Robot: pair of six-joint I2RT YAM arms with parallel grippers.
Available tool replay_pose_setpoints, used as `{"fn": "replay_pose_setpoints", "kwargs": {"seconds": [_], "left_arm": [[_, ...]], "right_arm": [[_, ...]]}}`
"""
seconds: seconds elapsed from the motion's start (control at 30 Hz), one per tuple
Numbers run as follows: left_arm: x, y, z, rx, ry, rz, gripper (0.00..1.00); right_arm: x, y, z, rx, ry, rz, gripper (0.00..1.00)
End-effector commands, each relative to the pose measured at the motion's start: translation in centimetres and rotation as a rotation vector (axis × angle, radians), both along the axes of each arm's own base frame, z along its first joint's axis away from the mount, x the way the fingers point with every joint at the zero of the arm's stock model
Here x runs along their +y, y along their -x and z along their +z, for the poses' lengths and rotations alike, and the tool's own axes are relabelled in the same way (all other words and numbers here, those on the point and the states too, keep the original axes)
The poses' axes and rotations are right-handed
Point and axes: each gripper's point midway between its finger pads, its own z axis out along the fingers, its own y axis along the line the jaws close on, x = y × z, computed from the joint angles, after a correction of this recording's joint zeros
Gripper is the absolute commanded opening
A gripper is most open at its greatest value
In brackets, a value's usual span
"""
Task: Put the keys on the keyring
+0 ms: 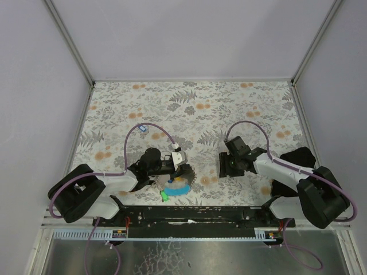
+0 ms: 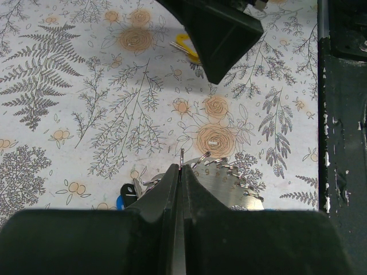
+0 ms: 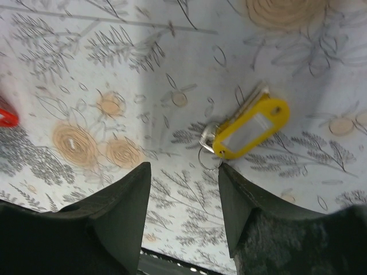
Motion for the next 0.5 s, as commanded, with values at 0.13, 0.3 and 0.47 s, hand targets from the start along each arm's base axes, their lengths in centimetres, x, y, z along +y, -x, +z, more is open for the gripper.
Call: {"fn": "replay_pose_setpoints", "kwargs": {"seconds": [0.13,0.3,0.47], "left_arm": [[-0.9,-0.3,2.5,-0.054,0.065,-0.023,0.00],[-0.8,-0.3,2.5,-0.058,0.065,-0.018,0.00],[-0.8,-0.4,2.6,-0.060,0.065,-0.015,0.00]], "right_arm": [[2.9,-3.5,0.0,-0.078,-0.060,-0.011,0.58],[3.4,-5.0,-0.2,-0.097,-0.050,-0.026,0.58],[4.2,-5.1,1.6,-0.134,-0.087,0.061,0.57]]}}
